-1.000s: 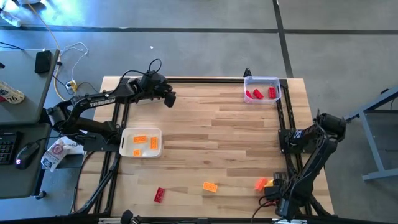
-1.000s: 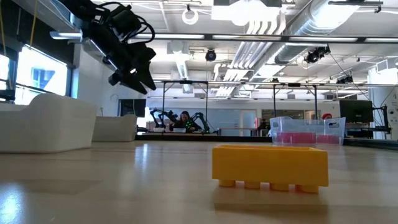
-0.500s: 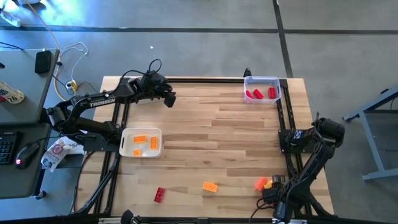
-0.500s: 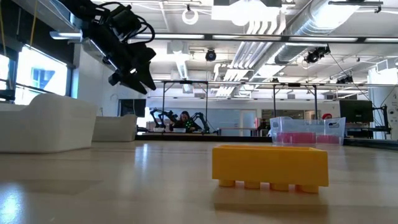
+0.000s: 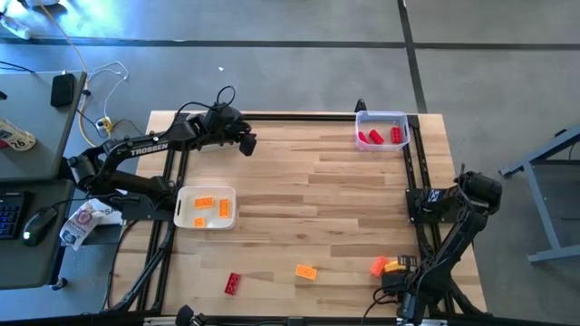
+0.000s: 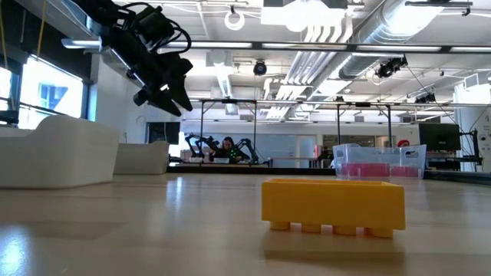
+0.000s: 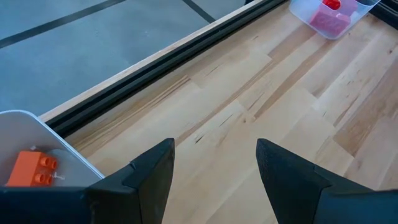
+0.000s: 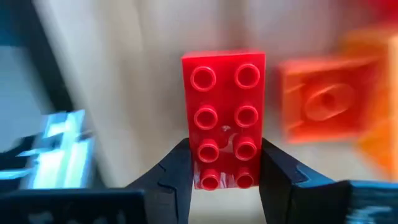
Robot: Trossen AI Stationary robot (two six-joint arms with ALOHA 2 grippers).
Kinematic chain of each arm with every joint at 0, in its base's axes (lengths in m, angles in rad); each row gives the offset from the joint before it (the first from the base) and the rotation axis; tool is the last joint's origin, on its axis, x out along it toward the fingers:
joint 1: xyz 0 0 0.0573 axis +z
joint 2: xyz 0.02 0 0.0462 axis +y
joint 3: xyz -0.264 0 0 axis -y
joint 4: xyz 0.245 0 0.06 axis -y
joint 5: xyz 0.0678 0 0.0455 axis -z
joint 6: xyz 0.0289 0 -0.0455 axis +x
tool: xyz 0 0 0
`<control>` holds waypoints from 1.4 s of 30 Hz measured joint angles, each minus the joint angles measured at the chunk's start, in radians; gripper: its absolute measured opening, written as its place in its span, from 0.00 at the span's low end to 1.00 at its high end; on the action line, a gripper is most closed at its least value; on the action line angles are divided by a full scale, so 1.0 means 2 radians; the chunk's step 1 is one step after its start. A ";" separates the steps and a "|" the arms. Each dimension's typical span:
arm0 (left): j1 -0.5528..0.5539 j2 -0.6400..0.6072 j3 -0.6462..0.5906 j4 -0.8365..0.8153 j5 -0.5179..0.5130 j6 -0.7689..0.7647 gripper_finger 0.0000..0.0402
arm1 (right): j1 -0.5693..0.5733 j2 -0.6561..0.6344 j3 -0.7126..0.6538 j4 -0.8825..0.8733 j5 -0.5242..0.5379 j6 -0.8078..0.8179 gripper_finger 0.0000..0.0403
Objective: Sort & place blocks by color
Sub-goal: Put the red game piece into the transparent bin
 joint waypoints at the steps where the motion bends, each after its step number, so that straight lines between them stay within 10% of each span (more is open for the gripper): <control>1: 0.000 0.000 0.000 0.000 0.000 0.000 0.53 | 0.001 -0.002 0.008 -0.001 0.000 0.005 0.28; 19: 0.000 0.000 0.000 0.003 0.010 0.013 0.53 | -0.053 -0.018 0.063 -0.137 0.141 0.051 0.28; 42: -0.001 0.000 0.000 -0.011 0.017 0.036 0.53 | -0.381 -0.019 0.064 -0.311 0.198 -0.089 0.28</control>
